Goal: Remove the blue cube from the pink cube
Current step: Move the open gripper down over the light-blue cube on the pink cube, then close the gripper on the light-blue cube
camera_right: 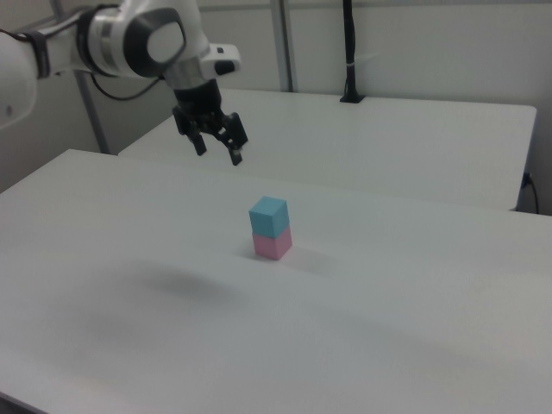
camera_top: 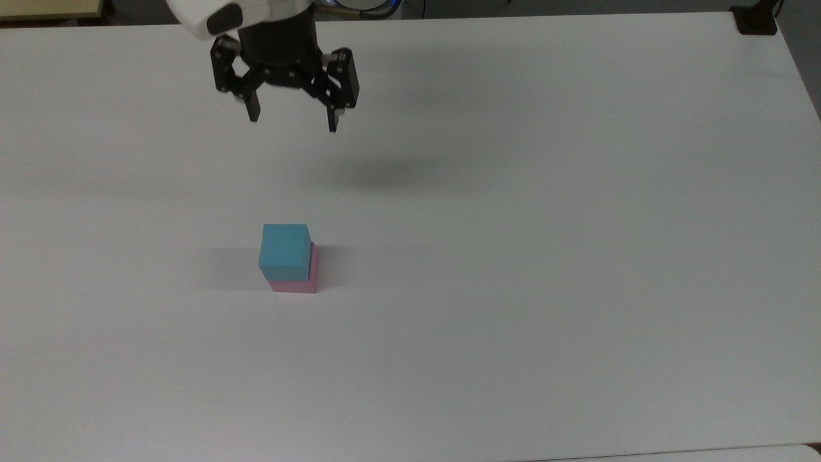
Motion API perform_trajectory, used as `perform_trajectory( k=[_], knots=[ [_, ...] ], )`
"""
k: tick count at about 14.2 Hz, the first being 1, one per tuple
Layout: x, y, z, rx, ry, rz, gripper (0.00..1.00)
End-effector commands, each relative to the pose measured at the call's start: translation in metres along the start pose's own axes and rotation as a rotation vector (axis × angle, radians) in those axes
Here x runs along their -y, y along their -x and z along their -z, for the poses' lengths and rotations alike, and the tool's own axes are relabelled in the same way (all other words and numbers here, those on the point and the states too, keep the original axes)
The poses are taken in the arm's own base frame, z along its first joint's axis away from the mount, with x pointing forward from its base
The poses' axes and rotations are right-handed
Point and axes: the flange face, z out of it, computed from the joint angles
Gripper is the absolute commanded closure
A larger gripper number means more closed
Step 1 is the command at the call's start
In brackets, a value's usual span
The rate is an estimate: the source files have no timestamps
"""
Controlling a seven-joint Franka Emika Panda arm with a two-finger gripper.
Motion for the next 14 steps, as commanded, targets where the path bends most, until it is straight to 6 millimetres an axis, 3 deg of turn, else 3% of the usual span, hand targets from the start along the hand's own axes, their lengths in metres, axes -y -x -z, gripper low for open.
perform_trajectory(
  k=[1,3,6,12,13,14],
  knots=[
    [-0.005,-0.026,-0.075,-0.015,0.025,0.069,0.0],
    [0.0,-0.035,-0.118,-0.015,0.041,0.078,0.0],
    [0.008,-0.04,-0.151,-0.014,0.09,0.102,0.0],
    [-0.008,-0.045,-0.17,-0.027,0.103,0.09,0.0],
    [-0.006,-0.046,-0.174,-0.029,0.102,0.091,0.02],
    [-0.005,-0.047,-0.176,-0.037,0.101,0.09,0.1]
  ],
)
